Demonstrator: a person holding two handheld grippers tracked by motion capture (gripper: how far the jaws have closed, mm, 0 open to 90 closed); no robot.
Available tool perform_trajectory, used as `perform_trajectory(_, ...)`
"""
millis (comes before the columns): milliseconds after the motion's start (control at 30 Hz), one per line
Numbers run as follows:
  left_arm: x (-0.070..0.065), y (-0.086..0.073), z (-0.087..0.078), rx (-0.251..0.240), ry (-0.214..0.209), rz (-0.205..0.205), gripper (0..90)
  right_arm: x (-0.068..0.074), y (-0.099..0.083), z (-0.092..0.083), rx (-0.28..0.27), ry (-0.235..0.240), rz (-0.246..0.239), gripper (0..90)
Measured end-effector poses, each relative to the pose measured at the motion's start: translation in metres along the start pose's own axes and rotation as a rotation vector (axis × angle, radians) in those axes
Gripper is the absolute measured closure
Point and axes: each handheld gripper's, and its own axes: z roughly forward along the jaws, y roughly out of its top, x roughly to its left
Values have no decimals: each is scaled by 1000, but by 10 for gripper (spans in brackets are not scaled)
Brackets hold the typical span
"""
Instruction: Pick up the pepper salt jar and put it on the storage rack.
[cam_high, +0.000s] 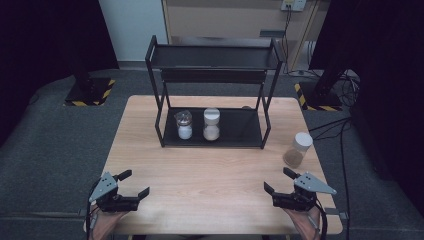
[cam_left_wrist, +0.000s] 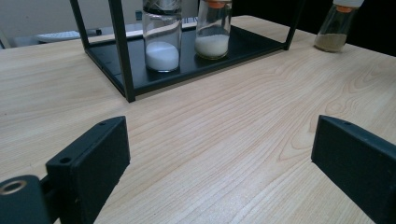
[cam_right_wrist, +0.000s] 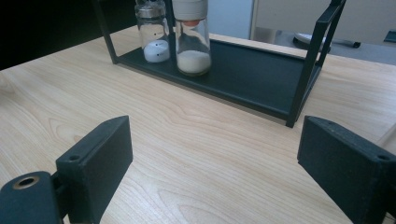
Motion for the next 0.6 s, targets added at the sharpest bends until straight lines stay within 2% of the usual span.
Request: perform_trajectory(600, 0, 0, 1, 5, -2, 0, 34, -3, 12, -17, -48, -61, 7, 104)
